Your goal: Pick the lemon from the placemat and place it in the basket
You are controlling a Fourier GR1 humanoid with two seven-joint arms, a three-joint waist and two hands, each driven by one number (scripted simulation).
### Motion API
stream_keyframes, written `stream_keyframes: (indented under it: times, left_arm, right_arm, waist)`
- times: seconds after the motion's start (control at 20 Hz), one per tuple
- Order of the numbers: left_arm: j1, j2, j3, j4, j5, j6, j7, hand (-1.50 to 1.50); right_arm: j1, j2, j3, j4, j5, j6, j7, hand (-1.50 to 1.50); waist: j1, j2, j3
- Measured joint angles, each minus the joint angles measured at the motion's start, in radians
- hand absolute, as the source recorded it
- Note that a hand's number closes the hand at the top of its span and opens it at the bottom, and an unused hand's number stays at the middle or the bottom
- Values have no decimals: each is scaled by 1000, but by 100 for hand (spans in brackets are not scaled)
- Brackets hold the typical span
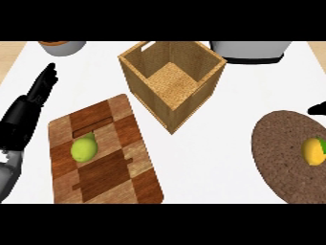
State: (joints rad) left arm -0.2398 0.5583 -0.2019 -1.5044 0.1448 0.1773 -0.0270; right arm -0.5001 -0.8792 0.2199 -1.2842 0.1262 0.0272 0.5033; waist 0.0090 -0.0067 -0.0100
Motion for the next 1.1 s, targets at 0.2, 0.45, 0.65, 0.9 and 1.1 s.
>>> stream_keyframes:
  times: [0.2,0.45,0.65,0.9,1.1]
  left_arm:
    - [7,-6,0,-5,-2,-4,-6,0]
    - [21,-9,21,-8,-5,-16,-21,0]
    - [25,-24,33,-41,-22,-19,13,0]
    - [14,-60,47,-15,-56,-32,4,0]
    - [32,-75,63,-30,-79,-47,3,0]
  right_arm:
    - [-61,-91,24,-17,-94,276,117,-150]
    - [-120,-138,13,-9,-196,515,230,-150]
    - [-104,-126,-8,6,-199,584,261,-150]
    - [-65,-81,-27,56,-123,611,202,-150]
    - [-42,-53,-41,95,-54,636,146,-150]
  waist:
    - [1,1,3]
    - [-1,4,7]
    - [-3,5,9]
    - [-5,7,10]
    - [-3,8,10]
